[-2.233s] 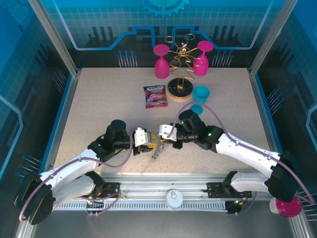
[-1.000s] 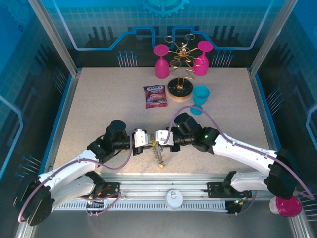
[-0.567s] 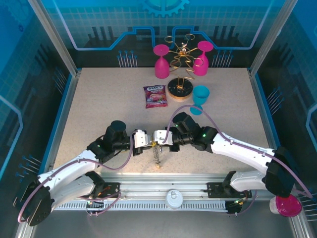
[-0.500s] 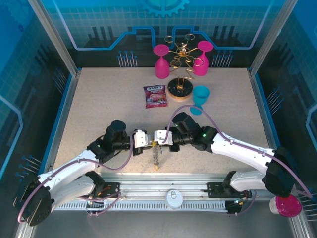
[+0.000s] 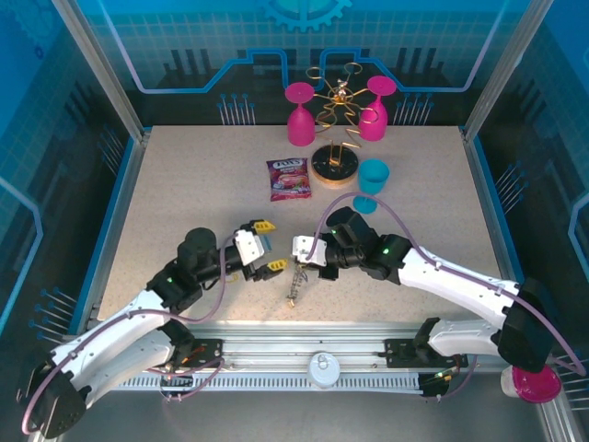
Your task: Put the keys on the keyring
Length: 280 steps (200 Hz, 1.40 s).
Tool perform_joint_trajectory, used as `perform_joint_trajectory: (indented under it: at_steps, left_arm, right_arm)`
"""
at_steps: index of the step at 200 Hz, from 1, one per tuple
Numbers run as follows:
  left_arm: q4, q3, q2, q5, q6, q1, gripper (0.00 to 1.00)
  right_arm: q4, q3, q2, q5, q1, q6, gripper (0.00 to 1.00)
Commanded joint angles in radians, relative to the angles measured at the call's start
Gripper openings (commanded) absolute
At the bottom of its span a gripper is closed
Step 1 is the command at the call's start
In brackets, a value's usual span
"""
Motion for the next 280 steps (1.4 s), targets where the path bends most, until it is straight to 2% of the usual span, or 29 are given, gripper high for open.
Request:
perform_joint_trajectory:
  at_steps: [1,24,55,78,98,127,148,180,211,249,280]
  left_arm:
    - [-0.053,0.002,-0.036,-0.296,-0.296,-0.005,0.79]
    - [-0.243,0.043,-0.032,-0.511,-0.598,-0.005,0.79]
    - [-0.611,0.12,0.033,-0.661,-1.08,-0.005,0.79]
    - [-0.898,0.164,0.105,-0.694,-1.429,0.006,0.78]
    - [-1.021,0.172,0.16,-0.686,-1.584,0.017,0.76]
    - [-1.04,0.157,0.215,-0.694,-1.663,0.027,0.69]
    - [-1.055,0.16,0.255,-0.693,-1.73,0.044,0.58]
    - [-1.064,0.211,0.361,-0.668,-1.773,0.057,0.56]
    - [-1.056,0.27,0.492,-0.636,-1.761,0.056,0.48]
    - [-0.996,0.27,0.577,-0.595,-1.758,0.056,0.47]
    - [-1.0,0.282,0.642,-0.578,-1.761,0.057,0.41]
  right_arm:
    - [-0.006,0.013,-0.029,0.029,-0.017,0.059,0.0]
    - [-0.001,0.012,-0.026,0.056,-0.021,0.087,0.0]
    - [0.0,0.02,-0.02,0.071,-0.025,0.121,0.0]
    - [0.015,0.011,-0.022,0.068,-0.026,0.128,0.0]
    - [0.024,0.008,-0.024,0.055,-0.026,0.133,0.0]
    - [0.026,0.008,-0.026,0.041,-0.026,0.136,0.0]
    - [0.024,0.008,-0.033,0.039,-0.025,0.136,0.0]
    - [0.029,0.008,-0.035,0.039,-0.025,0.135,0.0]
    - [0.021,0.008,-0.032,0.041,-0.023,0.131,0.0]
    - [0.018,0.008,-0.033,0.043,-0.023,0.128,0.0]
    - [0.015,0.008,-0.033,0.044,-0.023,0.127,0.0]
